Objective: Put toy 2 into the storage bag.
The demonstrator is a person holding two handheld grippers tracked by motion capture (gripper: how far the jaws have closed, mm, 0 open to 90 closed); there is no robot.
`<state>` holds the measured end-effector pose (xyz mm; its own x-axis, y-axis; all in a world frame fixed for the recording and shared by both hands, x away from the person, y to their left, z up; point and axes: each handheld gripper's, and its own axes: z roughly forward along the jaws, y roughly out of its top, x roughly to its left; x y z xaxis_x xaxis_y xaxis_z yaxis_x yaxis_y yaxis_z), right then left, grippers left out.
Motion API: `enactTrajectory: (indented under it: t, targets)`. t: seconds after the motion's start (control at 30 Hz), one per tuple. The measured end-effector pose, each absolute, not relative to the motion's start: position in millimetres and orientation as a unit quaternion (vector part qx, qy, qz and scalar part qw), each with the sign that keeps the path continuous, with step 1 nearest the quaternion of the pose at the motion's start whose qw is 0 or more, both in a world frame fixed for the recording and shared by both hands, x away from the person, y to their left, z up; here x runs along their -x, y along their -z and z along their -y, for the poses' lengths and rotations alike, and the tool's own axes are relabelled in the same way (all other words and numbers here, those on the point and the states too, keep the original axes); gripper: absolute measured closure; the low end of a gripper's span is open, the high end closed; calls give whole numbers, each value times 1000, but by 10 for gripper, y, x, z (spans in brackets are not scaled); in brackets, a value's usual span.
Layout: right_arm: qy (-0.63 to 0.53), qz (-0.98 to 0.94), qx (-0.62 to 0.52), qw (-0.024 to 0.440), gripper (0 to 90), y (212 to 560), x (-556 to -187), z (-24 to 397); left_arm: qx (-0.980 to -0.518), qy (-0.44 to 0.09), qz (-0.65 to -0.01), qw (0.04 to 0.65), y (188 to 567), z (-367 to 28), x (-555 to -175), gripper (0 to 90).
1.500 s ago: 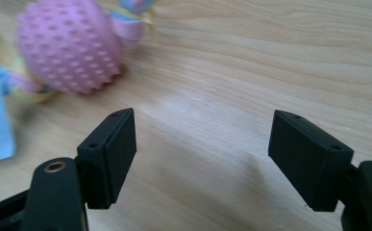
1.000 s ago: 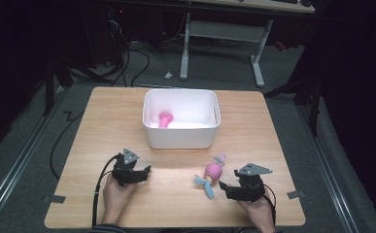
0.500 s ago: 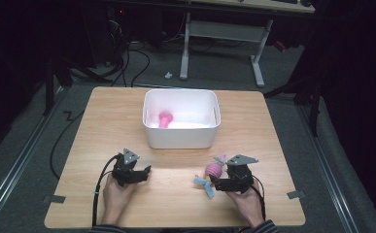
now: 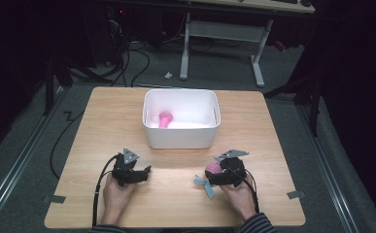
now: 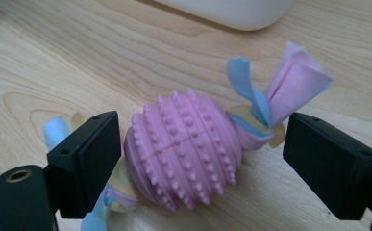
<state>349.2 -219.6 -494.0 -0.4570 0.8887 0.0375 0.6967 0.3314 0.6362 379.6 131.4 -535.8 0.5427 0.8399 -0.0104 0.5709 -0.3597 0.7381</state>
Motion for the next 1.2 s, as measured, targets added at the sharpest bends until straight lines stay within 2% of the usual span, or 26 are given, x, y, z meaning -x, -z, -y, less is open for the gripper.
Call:
enactTrajectory:
  t: [0.2, 0.3, 0.6, 0.97, 1.2]
  targets:
    - [-288, -803, -503, 139, 158, 5041, -3544, 2164, -803, -188, -439, 357, 5358, -1314, -3797, 242]
    - [-292, -804, -502, 128, 213, 5059, -3539, 2159, -803, -188, -439, 357, 5358, -1315, -3797, 242]
    - [-295, -808, -494, 130, 254, 5051, -3516, 2160, -802, -188, -439, 357, 5359, -1312, -3797, 239]
    - [-322, -809, -474, 130, 262, 4884, -3459, 2282, -804, -187, -437, 358, 5358, -1311, -3795, 239]
    - [-328, -811, -462, 146, 261, 4686, -3453, 2359, -803, -187, -438, 358, 5359, -1310, -3795, 239]
